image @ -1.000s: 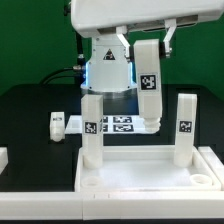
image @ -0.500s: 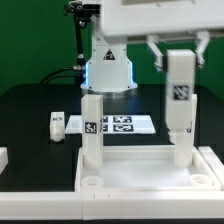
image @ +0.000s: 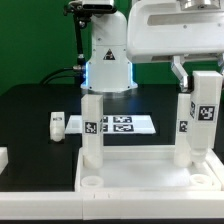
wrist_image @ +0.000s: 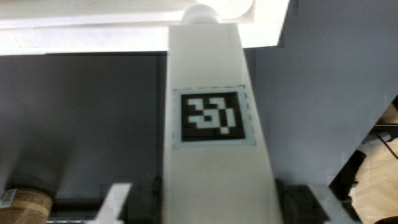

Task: Assemble desk

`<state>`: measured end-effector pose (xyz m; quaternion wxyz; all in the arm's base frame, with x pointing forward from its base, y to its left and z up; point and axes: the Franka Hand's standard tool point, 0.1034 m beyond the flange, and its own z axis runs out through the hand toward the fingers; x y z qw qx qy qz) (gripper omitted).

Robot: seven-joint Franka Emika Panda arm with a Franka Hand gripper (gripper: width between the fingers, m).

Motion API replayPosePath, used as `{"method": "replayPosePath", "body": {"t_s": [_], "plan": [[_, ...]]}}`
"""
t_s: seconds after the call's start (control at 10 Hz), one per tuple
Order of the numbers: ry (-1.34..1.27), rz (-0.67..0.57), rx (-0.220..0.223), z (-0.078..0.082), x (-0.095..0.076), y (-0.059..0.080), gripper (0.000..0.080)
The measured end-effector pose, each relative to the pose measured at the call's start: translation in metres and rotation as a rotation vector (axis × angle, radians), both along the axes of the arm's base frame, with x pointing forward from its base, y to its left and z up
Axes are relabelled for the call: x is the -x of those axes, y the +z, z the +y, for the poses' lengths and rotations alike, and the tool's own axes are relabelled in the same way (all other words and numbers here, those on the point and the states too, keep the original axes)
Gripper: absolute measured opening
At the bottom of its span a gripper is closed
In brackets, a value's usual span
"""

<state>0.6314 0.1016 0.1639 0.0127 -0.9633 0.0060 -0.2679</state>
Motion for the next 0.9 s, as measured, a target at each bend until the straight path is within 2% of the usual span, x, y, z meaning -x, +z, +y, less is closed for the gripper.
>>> {"method": "replayPosePath", "body": {"t_s": [0.3, 0.4, 0.6, 0.9], "plan": [[0.013, 0.01, 0.021, 0.001, 0.002, -0.024, 0.0285], [0.014, 0.018, 0.018, 0.007, 0.005, -0.03, 0.0285], [0.02, 0.02, 0.014, 0.016, 0.007, -0.032, 0.0285], [0.024, 0.007, 0.017, 0.016, 0.004, -0.032, 0.0285]]}}
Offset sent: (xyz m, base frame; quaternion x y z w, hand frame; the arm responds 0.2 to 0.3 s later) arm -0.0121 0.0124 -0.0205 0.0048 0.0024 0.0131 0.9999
